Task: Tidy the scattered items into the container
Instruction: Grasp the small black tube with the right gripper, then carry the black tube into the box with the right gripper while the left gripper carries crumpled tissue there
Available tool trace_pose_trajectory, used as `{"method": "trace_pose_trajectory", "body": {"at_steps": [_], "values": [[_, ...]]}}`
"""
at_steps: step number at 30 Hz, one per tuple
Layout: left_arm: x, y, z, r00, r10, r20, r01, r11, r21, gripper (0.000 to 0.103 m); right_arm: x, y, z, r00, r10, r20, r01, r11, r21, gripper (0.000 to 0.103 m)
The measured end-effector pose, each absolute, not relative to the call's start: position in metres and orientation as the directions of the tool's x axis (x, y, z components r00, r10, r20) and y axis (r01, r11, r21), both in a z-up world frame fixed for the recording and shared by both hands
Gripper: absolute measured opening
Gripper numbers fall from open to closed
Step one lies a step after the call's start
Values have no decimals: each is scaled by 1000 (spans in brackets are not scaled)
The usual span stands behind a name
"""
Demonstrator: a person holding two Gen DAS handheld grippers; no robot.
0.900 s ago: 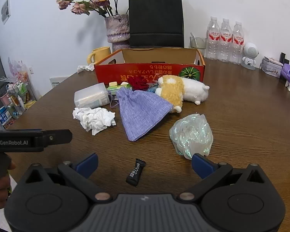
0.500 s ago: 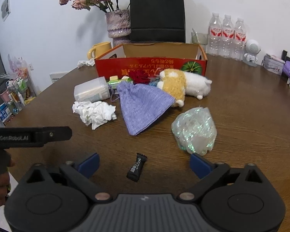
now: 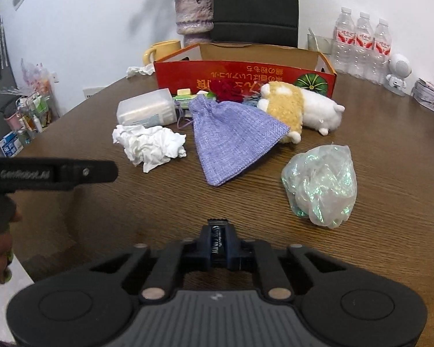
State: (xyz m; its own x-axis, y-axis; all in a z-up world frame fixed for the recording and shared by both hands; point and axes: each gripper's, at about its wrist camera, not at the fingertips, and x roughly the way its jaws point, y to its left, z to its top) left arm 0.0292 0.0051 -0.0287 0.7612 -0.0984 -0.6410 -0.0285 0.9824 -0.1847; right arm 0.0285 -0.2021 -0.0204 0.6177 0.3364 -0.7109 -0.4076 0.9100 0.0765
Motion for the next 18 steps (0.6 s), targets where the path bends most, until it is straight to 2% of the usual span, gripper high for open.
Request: {"method": "trace_pose_trajectory", "body": {"at_steps": [11,13,15,17,18], "values": [[84,-23,-33,774,-56,-630,23,998,-61,103,43,-206,-22,616,365,-698,-425,900,96,8],[91,-26,-34,779,-37,-626,18,999,-36,100,49,-207,-22,616,366,-698,-420,902,103,8],[99,-29,-37,770,-33,-637,24,999,-24,83,54,-208,-22,616,368,-696,-416,903,109,8],[106,-28,-41,744,-52,-666,39,999,-35,51,60,-209,-21,615,375,-694,-415,902,120,8],[106,-28,-41,745,-60,-665,45,998,-40,46,63,-209,-21,614,380,-692,-415,901,126,8]]}}
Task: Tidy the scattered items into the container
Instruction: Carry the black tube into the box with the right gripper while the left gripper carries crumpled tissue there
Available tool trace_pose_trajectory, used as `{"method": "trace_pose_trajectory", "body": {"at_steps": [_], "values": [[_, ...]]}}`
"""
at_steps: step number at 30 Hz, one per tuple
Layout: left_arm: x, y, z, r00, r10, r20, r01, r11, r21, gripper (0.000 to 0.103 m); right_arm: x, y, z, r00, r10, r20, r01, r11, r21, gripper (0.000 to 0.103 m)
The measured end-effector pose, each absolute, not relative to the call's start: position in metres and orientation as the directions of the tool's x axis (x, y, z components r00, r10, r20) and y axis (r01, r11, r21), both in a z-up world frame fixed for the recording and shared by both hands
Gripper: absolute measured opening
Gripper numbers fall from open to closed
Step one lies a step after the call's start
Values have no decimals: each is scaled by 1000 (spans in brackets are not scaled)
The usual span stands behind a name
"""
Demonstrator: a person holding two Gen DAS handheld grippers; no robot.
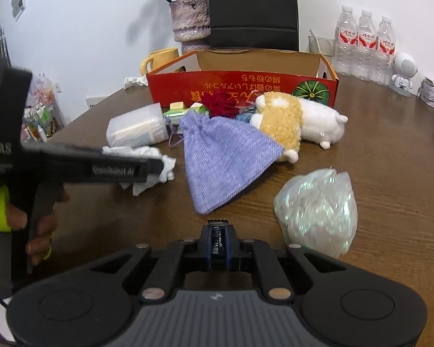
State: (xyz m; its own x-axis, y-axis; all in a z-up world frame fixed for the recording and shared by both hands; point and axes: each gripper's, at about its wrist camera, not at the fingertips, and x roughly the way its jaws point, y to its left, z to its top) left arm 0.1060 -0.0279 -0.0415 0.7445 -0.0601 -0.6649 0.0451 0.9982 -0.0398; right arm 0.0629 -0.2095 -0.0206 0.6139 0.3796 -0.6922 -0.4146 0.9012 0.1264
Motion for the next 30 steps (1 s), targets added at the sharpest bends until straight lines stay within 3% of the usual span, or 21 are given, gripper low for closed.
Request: {"method": "trace_pose_trajectory", "body": {"at_steps": [1,2,10,18,24,30], "values": [[105,-29,-41,745,-65,-664,57,998,-33,29,66,-210,-19,614,385,-690,-417,900,131,8],[105,-28,-40,743,-79,-664,65,997,-46,28,68,-209,-18,615,388,-686,-419,898,131,8],[101,-12,5,810,-108,-576,79,994,-77,27,101,-209,16,654,446,-611,-450,879,159,8],[183,2,74,855,-122,-503,84,992,-98,30,186,-204,83,760,416,-499,-431,898,90,8],[284,0,78,818,-57,-573,15,997,-77,30,284,-194,94,766,338,-546,-368,928,58,8],[360,-11,43,725,30,-688,-70,997,-30,29,359,-183,57,723,264,-638,-328,944,19,8]]}}
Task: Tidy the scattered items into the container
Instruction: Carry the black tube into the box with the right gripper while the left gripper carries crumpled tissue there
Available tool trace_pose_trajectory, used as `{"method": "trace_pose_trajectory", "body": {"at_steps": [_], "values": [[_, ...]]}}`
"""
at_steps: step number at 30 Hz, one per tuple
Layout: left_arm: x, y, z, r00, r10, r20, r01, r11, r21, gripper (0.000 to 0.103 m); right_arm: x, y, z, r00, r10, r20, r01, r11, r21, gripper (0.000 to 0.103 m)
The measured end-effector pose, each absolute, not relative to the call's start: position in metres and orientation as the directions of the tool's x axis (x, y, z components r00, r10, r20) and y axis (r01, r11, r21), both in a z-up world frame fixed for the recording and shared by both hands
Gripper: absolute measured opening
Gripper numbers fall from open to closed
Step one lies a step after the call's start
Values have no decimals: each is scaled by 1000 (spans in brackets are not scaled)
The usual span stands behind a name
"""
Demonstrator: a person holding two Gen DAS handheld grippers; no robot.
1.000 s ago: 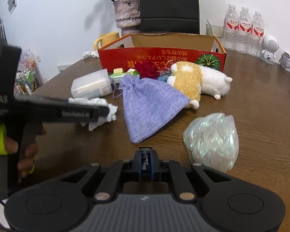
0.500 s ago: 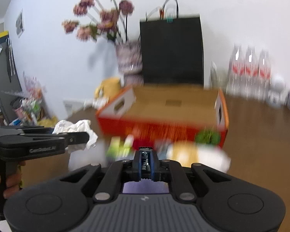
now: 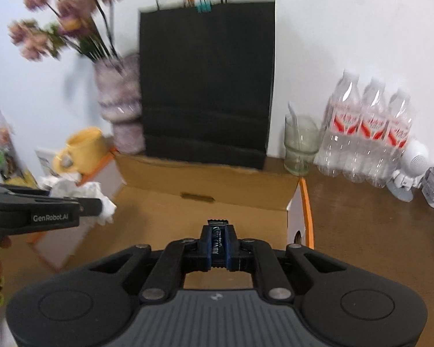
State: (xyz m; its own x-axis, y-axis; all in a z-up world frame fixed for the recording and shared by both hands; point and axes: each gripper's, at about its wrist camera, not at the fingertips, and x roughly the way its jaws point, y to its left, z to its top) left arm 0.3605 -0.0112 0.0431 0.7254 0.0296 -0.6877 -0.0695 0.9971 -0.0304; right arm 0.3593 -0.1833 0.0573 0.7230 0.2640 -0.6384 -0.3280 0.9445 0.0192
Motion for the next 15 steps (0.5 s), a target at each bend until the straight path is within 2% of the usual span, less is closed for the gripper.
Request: {"method": "trace_pose_trajectory", "body": {"at_steps": [5,9,12,13,14,15], "values": [[383,-17,14,672,82,-736,-94,995,25,28,398,-182,14,648,249,-720,-313,949,46,8],[389,-22,0,640,111,-760,-90,994,70,30,403,-182,-4,618,259,-743,-323,945,61,8],[392,-25,-5,625,131,-769,-90,991,95,43,404,-181,-9,607,249,-754,-317,947,57,13],[391,-25,-5,625,132,-770,-88,991,98,55,403,-182,-10,605,245,-757,-313,948,57,18],[390,-25,-5,629,135,-766,-88,991,102,63,402,-182,-10,602,245,-760,-311,949,59,30],[388,-25,-3,640,138,-756,-82,990,112,67,401,-183,-8,604,247,-758,-309,949,63,38]]}}
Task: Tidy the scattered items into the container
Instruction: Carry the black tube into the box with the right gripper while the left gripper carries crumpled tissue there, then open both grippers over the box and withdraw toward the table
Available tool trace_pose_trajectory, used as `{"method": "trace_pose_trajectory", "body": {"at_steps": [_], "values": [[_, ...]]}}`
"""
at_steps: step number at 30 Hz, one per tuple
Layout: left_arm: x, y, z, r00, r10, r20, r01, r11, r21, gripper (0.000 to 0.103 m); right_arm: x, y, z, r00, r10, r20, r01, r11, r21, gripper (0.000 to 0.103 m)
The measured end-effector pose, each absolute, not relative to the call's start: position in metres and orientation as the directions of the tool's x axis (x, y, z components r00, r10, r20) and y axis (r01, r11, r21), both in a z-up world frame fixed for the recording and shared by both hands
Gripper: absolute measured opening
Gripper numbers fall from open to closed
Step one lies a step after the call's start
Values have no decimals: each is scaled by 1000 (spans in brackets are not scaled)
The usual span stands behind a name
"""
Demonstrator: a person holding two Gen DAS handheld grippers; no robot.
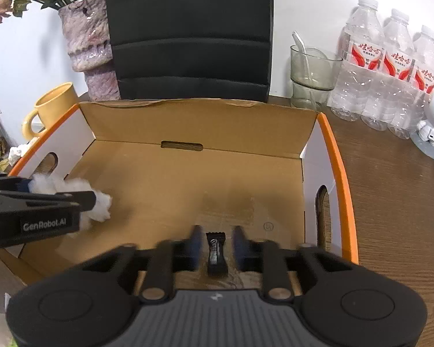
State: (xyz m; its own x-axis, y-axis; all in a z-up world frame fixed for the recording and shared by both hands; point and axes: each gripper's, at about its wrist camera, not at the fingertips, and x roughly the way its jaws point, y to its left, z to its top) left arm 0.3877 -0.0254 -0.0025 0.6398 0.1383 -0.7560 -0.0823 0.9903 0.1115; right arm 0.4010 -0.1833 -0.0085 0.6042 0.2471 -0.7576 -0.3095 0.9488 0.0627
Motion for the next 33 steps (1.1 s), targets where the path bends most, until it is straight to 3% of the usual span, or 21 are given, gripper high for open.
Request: {"method": "trace_pose_trajectory", "body": {"at_steps": [1,4,6,8,10,20,33], "values": [[385,-26,1,651,144,-746,-75,989,125,78,399,-185,-6,610,249,-753,-308,949,64,56],[373,-26,17,694,148,-705,-65,988,143,95,390,-187,6,624,264,-735,-321,945,67,69],[363,-21,30,722,142,-677,-76,989,126,103,380,-188,17,641,265,-720,-330,942,52,86],[350,-16,42,749,124,-651,-78,992,99,103,368,-190,30,661,273,-699,-341,939,44,98],[335,-11,53,766,101,-635,-74,995,68,103,352,-193,46,682,281,-675,-351,936,36,103],[214,17,73,836,-32,-547,-3,998,-62,103,230,-224,96,772,320,-549,-411,910,-48,103],[78,22,33,880,-62,-471,7,993,-116,103,86,-260,51,793,328,-512,-390,921,-13,103]]}}
